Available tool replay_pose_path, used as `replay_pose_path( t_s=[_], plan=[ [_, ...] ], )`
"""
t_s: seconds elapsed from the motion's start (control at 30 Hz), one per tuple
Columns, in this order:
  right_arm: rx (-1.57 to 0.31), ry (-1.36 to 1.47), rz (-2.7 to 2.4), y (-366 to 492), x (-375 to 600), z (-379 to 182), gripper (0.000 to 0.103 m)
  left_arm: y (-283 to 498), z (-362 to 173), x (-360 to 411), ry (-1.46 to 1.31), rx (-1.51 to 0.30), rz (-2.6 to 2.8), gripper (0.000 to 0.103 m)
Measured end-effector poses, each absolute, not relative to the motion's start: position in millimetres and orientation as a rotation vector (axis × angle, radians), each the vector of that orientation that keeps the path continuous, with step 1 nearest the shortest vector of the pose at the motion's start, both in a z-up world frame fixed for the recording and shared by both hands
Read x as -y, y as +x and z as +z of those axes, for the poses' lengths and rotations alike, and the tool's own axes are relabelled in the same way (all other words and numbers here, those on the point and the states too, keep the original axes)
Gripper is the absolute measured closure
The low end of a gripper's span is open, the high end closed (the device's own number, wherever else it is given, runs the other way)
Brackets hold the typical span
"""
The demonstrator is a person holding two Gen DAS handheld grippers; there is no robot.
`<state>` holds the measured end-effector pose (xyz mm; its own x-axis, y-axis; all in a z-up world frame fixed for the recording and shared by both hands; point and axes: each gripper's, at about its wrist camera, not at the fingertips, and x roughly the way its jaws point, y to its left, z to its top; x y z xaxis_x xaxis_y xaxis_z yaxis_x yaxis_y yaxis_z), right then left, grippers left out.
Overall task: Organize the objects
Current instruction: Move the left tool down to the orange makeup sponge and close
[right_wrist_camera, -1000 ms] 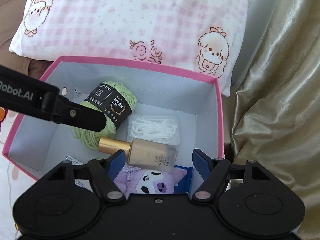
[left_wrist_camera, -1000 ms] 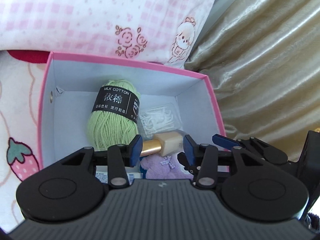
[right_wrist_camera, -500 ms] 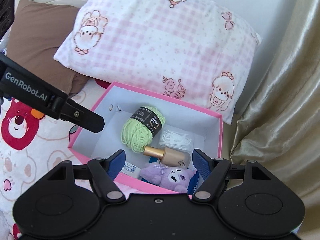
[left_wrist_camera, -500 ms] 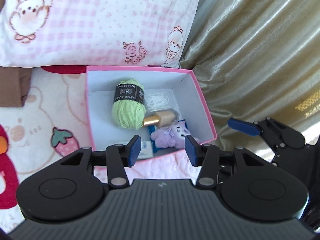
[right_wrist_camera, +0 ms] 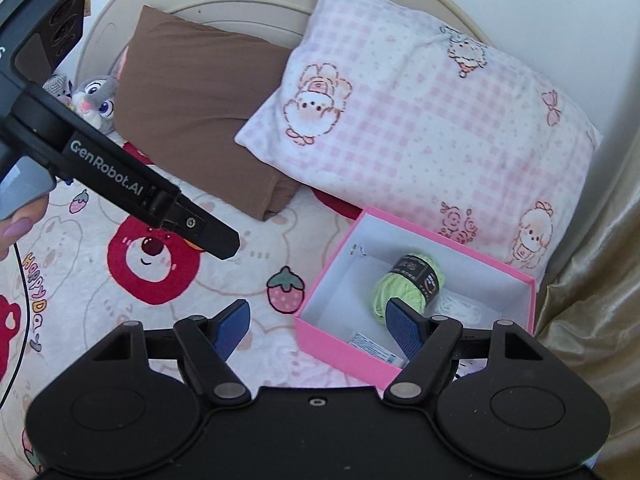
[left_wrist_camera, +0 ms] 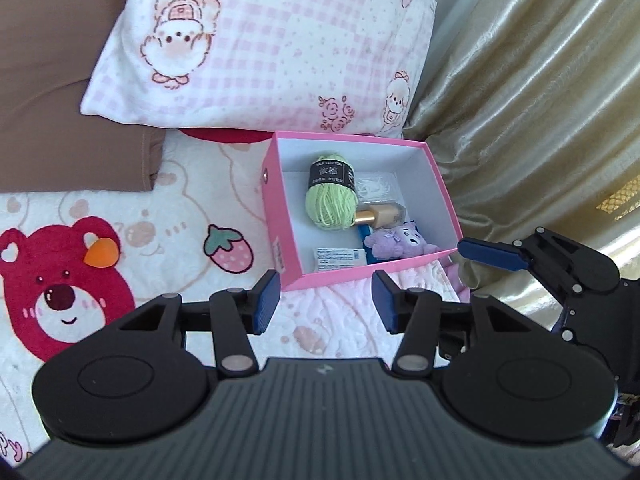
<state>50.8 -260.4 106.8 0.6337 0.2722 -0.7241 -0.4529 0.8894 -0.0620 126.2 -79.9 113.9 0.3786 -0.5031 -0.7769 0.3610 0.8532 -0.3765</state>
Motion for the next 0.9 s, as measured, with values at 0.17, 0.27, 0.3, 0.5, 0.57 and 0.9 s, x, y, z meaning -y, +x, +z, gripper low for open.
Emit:
replay_pose_path(
  t_s=[0.17,0.27,0.3,0.5,0.57,0.9],
  plan=[
    [-0.758,-0.234,0.520,55,222,100,0.022,128,113,37,-0.190,-1.007,-0.469,0.045],
    [-0.755,-0.224,0.562,63,200,90,0.022,135,101,12,-0.222,-0.997,-0.441,0.044],
    [-0.750,-0.221,0.575,67,194,86,0.022,137,95,4,-0.234,-0.996,-0.428,0.043],
    [-0.736,-0.177,0.617,94,160,54,0.022,156,53,-42,-0.288,-0.991,-0.372,0.043],
    [-0.737,-0.158,0.630,105,148,39,0.022,163,37,-58,-0.309,-0.989,-0.359,0.043],
    [-0.759,-0.159,0.651,152,85,-48,0.022,206,-64,-114,-0.377,-0.970,-0.292,0.043]
  ],
)
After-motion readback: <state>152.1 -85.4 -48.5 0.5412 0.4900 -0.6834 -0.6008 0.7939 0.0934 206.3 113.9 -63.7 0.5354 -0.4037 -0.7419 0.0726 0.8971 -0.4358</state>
